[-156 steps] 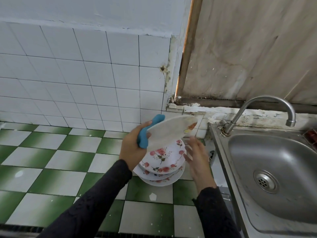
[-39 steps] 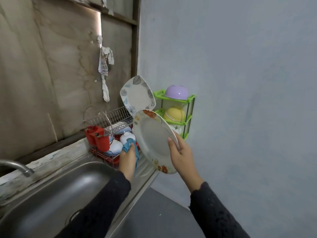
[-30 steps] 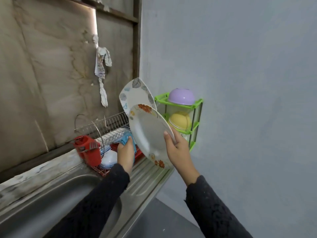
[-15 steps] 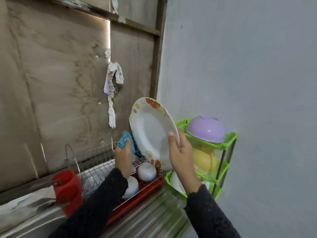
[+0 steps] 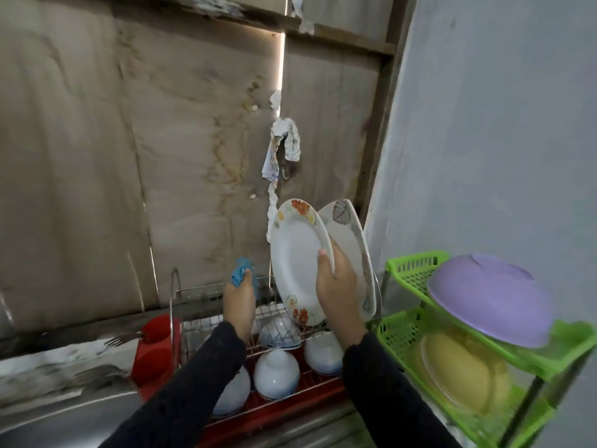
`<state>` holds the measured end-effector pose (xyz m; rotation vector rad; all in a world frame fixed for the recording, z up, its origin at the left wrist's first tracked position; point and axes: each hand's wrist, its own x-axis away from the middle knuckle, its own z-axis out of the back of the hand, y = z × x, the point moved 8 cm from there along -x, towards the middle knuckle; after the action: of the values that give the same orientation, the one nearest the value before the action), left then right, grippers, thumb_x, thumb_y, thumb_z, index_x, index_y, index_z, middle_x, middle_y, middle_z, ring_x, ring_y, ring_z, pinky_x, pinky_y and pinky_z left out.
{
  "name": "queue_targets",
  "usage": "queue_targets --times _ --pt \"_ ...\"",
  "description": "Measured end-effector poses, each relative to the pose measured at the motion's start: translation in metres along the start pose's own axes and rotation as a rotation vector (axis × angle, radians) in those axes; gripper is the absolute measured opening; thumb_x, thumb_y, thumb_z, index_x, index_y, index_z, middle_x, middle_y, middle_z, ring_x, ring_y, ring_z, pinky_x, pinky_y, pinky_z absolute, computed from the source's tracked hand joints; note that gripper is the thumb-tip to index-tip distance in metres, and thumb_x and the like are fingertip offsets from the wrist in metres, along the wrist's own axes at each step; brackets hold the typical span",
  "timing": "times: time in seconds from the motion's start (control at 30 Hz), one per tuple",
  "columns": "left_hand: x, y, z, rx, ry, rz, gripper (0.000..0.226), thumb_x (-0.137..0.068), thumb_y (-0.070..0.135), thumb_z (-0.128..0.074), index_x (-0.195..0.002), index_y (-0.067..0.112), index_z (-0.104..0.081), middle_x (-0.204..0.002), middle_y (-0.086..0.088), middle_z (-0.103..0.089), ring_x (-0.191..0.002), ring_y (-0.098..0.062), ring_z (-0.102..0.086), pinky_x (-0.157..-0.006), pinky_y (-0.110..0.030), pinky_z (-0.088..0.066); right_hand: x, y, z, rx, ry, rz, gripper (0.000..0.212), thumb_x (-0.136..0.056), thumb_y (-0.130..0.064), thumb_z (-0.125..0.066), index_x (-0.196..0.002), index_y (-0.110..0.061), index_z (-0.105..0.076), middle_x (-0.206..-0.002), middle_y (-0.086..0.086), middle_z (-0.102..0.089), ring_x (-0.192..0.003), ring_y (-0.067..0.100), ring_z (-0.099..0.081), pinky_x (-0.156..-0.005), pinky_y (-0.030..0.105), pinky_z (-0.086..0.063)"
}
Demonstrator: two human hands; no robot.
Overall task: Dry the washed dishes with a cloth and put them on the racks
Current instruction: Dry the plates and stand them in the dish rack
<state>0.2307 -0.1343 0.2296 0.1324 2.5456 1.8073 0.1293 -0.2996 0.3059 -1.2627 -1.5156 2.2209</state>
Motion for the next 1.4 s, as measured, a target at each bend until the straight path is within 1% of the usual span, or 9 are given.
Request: queue_targets --times 0.13,0.27,0.4,0.57,0.7,0.83,0.93,1.23,1.4 --pt "0.000 -0.002 -0.002 -0.012 0.032 -0.024 0.008 -0.105 0.025 -0.044 -0.109 0.024 -0.051 -0.100 0.004 -0.058 -0.104 -0.022 -0.057 -0.105 -0.046 -0.044 -0.018 0.013 -0.014 0.020 0.016 0.016 0.037 -0.106 -0.014 -0.045 -0.140 -0.010 -0.056 -0.128 0.006 -0.063 -0.119 0.015 -0.056 -0.100 0.023 -0.043" --pt "0.001 -0.010 0.003 -0.021 0.083 -0.018 0.010 -0.104 0.025 -0.045 -0.099 0.032 -0.051 -0.105 0.001 -0.058 -0.110 -0.025 -0.057 -0.106 -0.047 -0.044 -0.022 0.041 -0.031 0.128 -0.095 -0.061 0.051 -0.099 -0.035 -0.035 -0.140 -0.015 -0.056 -0.125 0.008 -0.065 -0.117 0.026 -0.060 -0.102 0.045 -0.049" --pt "0.005 -0.014 0.003 -0.024 0.096 -0.041 0.014 -0.104 0.025 -0.046 -0.116 0.022 -0.052 -0.108 -0.001 -0.058 -0.105 -0.022 -0.056 -0.104 -0.045 -0.045 -0.023 0.049 -0.029 0.099 -0.200 -0.106 0.041 -0.105 -0.021 -0.043 -0.145 -0.014 -0.051 -0.132 0.007 -0.062 -0.122 0.026 -0.057 -0.106 0.046 -0.048" --pt "0.022 -0.008 -0.002 -0.041 0.106 -0.105 0.018 -0.104 0.024 -0.045 -0.121 0.021 -0.051 -0.118 -0.008 -0.058 -0.108 -0.024 -0.055 -0.104 -0.045 -0.044 -0.012 0.045 -0.019 0.157 -0.189 -0.033 0.070 -0.096 -0.053 -0.044 -0.155 -0.017 -0.032 -0.154 0.004 -0.045 -0.141 0.023 -0.044 -0.114 0.047 -0.042" --pt "0.043 0.002 0.003 -0.052 0.120 -0.160 0.025 -0.105 0.025 -0.044 -0.127 0.016 -0.052 -0.114 -0.007 -0.058 -0.100 -0.019 -0.055 -0.094 -0.040 -0.047 0.005 0.026 -0.001 0.289 -0.090 0.124 0.067 -0.101 -0.043 -0.048 -0.156 -0.009 -0.029 -0.159 0.010 -0.036 -0.146 0.026 -0.035 -0.118 0.047 -0.035" --pt "0.070 0.009 0.017 -0.064 0.145 -0.237 0.015 -0.105 0.024 -0.042 -0.111 0.025 -0.056 -0.105 0.000 -0.062 -0.092 -0.012 -0.061 -0.072 -0.022 -0.052 0.038 0.009 0.002 0.372 -0.060 0.273 0.064 -0.100 -0.045 -0.038 -0.153 -0.012 -0.035 -0.162 0.009 -0.032 -0.151 0.030 -0.024 -0.123 0.047 -0.023" --pt "0.088 0.008 0.031 -0.107 0.128 -0.257 0.018 -0.105 0.022 -0.041 -0.118 0.021 -0.054 -0.104 0.000 -0.060 -0.088 -0.009 -0.060 -0.059 -0.014 -0.052 0.062 0.001 -0.002 0.379 -0.082 0.344 0.057 -0.101 -0.040 -0.039 -0.150 -0.012 -0.041 -0.161 0.008 -0.034 -0.152 0.032 -0.020 -0.122 0.048 -0.018" --pt "0.129 0.009 0.095 -0.210 0.034 -0.205 0.018 -0.103 0.018 -0.044 -0.115 0.018 -0.057 -0.106 0.002 -0.060 -0.090 -0.004 -0.060 -0.063 -0.012 -0.051 0.134 0.007 -0.043 0.401 -0.300 0.314 0.058 -0.102 -0.042 -0.034 -0.150 -0.011 -0.042 -0.157 0.006 -0.041 -0.151 0.026 -0.024 -0.121 0.052 -0.028" --pt "0.151 0.001 0.164 -0.271 -0.032 -0.078 0.017 -0.101 0.024 -0.050 -0.112 0.021 -0.061 -0.115 -0.011 -0.066 -0.105 -0.024 -0.063 -0.084 -0.030 -0.054 0.193 -0.005 -0.082 0.391 -0.439 0.269 0.054 -0.103 -0.037 -0.039 -0.151 -0.011 -0.040 -0.157 0.006 -0.041 -0.151 0.025 -0.024 -0.124 0.046 -0.023"
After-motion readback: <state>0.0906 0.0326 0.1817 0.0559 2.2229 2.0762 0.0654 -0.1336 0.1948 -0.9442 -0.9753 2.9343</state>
